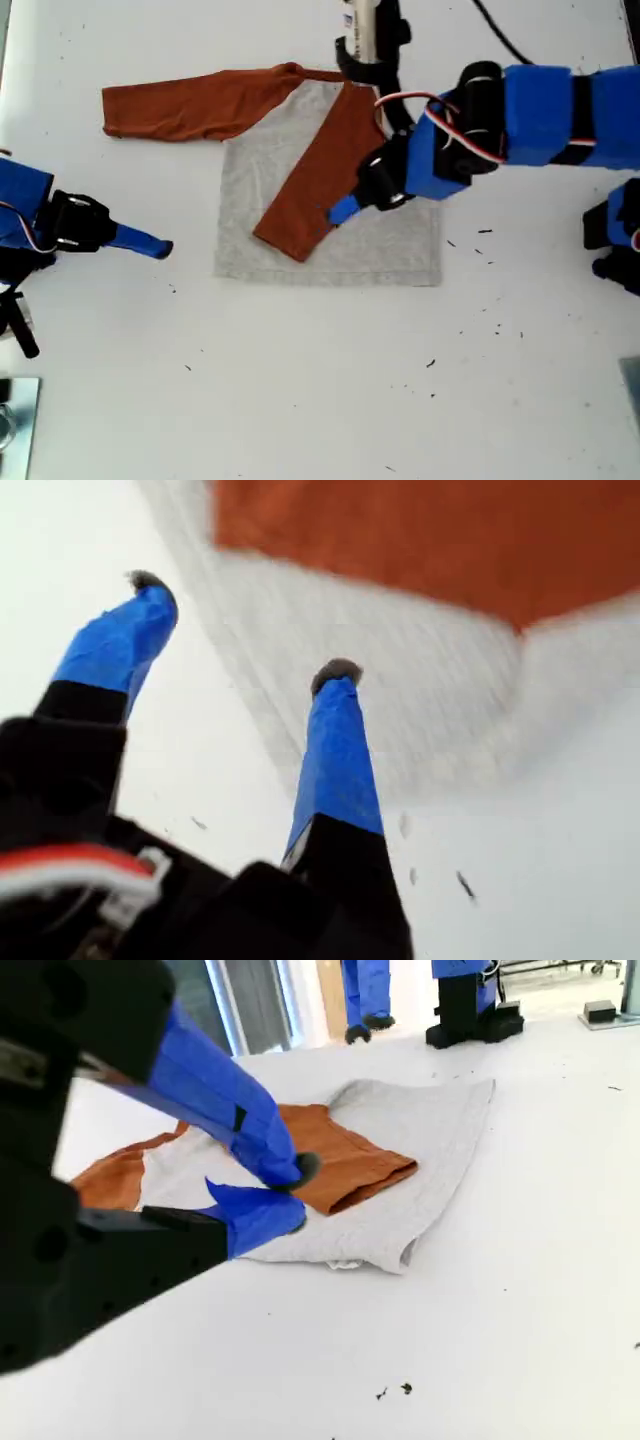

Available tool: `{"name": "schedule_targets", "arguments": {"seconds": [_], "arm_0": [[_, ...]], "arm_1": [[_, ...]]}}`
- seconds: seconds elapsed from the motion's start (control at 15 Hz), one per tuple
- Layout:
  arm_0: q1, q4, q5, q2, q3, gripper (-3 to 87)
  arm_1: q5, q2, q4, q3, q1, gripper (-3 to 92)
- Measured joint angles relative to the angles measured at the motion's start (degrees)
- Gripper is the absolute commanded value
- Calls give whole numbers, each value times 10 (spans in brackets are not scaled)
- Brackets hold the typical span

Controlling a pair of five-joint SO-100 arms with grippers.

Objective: Fold t shirt

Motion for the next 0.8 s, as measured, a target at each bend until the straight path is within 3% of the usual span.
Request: {"name": "schedule_targets", "arguments": {"seconds": [0.13,0.2,0.4,0.53,0.67,0.8], "arm_0": [[-4,0,-27,0,0,50],[-14,0,-32,0,0,-2],[-25,-2,-80,0,0,-3],[-37,-18,-124,-11,-4,-3],[-53,8,-194,-145,-94,-3],[-90,109,-200,-389,-292,-2]], "arm_1": [[12,144,-35,232,27,84],[28,235,-83,359,35,53],[83,473,-140,658,37,38],[91,523,-150,705,38,37],[91,529,-166,712,37,37],[83,529,-182,713,37,37]]}}
